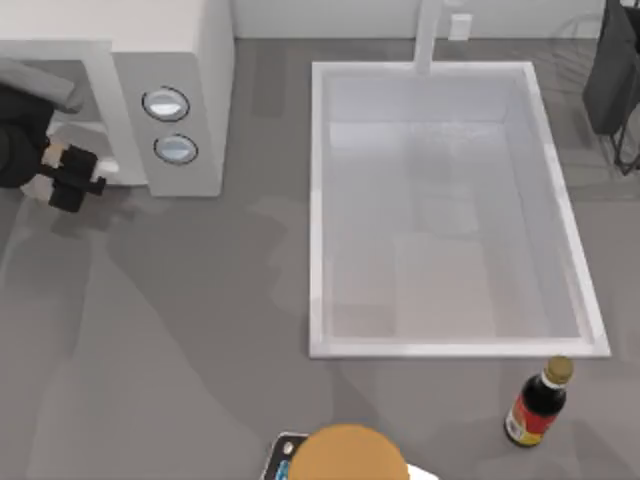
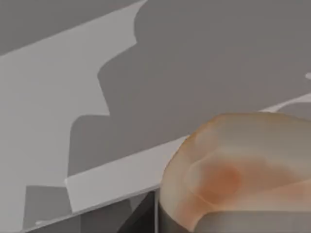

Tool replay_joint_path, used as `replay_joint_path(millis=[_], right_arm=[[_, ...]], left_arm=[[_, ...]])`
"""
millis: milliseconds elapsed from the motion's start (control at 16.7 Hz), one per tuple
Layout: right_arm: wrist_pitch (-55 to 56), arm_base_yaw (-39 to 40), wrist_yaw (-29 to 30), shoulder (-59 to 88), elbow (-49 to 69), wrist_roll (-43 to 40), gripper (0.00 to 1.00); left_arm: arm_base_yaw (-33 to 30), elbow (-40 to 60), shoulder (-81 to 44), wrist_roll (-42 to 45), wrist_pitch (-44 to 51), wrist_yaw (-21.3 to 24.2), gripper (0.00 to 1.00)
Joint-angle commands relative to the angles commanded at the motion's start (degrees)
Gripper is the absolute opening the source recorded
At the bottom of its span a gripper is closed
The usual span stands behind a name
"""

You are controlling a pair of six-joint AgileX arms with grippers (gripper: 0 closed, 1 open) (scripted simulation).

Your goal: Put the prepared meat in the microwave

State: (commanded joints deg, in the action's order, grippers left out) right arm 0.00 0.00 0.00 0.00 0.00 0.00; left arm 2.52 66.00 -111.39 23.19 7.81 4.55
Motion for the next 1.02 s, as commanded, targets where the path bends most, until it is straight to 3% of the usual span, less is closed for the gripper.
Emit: replay_joint_path(millis=[300, 540, 780, 1020], right_arm=[[0.0, 0.0, 0.0, 0.0, 0.0, 0.0, 1.0], [0.0, 0.0, 0.0, 0.0, 0.0, 0.0, 1.0], [0.0, 0.0, 0.0, 0.0, 0.0, 0.0, 1.0], [0.0, 0.0, 0.0, 0.0, 0.0, 0.0, 1.0]], left_arm=[[3.8, -7.6, -5.0, -9.1, -30.5, 1.9, 0.0], [5.1, -12.9, -7.9, -15.3, -48.4, 3.6, 0.0], [5.2, -15.3, -9.1, -18.9, -56.9, 4.8, 0.0], [5.2, -15.5, -9.2, -19.2, -57.5, 4.9, 0.0]])
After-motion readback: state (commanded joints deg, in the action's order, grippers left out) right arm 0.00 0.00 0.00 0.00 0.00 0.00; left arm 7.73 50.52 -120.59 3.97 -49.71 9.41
